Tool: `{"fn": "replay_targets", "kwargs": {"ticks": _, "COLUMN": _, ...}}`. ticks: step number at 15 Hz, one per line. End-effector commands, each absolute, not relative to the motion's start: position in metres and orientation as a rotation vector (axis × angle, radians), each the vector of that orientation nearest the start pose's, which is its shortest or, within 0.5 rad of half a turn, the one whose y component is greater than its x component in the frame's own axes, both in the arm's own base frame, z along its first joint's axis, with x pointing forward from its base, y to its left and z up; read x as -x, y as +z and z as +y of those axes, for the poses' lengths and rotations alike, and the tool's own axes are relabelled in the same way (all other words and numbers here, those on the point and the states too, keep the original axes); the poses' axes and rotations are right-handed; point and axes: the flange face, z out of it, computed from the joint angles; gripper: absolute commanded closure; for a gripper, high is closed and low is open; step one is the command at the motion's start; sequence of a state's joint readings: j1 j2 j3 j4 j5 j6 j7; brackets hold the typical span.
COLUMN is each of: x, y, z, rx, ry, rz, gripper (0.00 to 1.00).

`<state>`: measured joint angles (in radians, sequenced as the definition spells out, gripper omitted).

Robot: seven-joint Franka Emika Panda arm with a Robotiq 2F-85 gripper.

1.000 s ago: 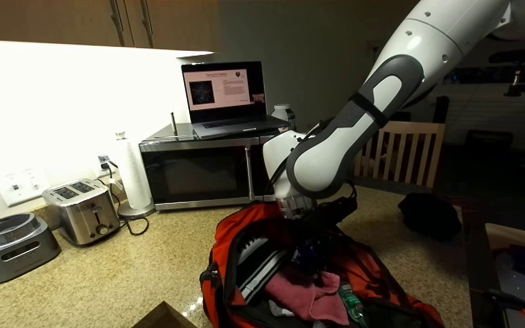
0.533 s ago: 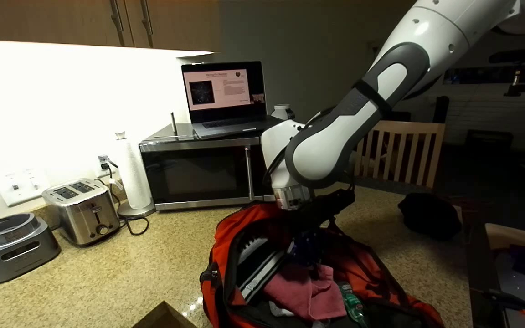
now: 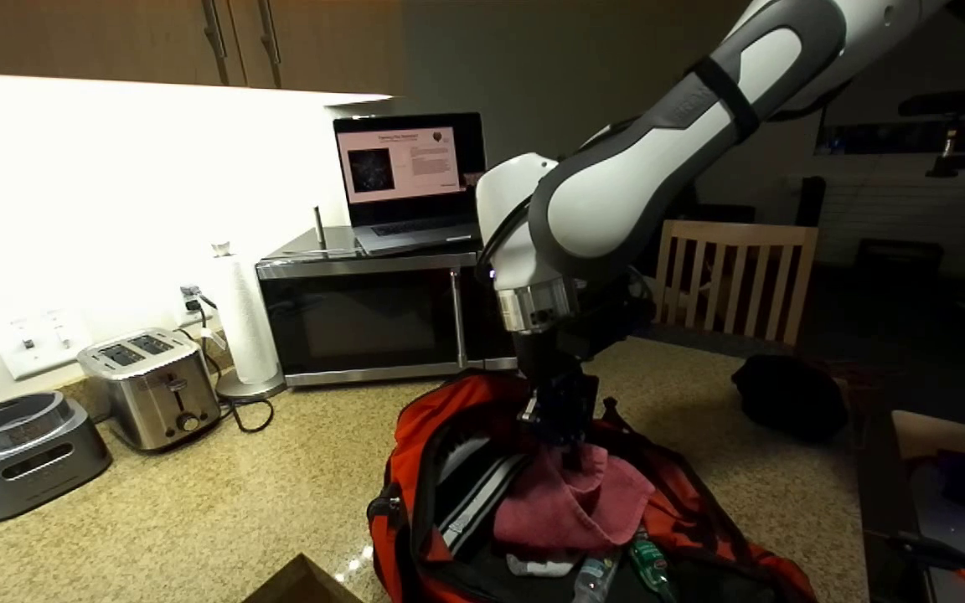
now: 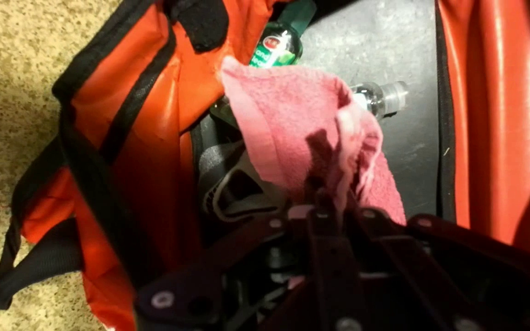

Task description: Remove the towel from the bag

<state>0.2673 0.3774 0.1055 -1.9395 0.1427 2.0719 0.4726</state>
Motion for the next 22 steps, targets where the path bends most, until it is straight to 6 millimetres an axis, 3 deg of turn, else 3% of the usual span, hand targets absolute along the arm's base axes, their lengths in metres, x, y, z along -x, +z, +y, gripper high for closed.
{"fn": "replay_targets", "kwargs": {"ticks": 1, "x": -0.543, "y": 0.299, "z": 0.219, "rx": 3.066, "ry": 0.428, "rz": 0.183, "gripper": 0.95}}
{"fn": "replay_targets", "kwargs": {"ticks": 8, "x": -0.541, "y": 0.334, "z": 0.219, "rx": 3.051, "ry": 0.347, "rz": 0.081, "gripper": 0.95}}
{"fn": "replay_targets", "kwargs": {"ticks": 15, "x": -0.536, "y": 0.369, "z": 0.202, "rx": 3.035, "ry": 0.306, "rz": -0.005, "gripper": 0.95}}
{"fn": "replay_targets", "kwargs": {"ticks": 22, "x": -0.532, "y": 0.391, "z": 0.184, "rx": 3.036, "ry": 0.271, "rz": -0.001, "gripper": 0.95}}
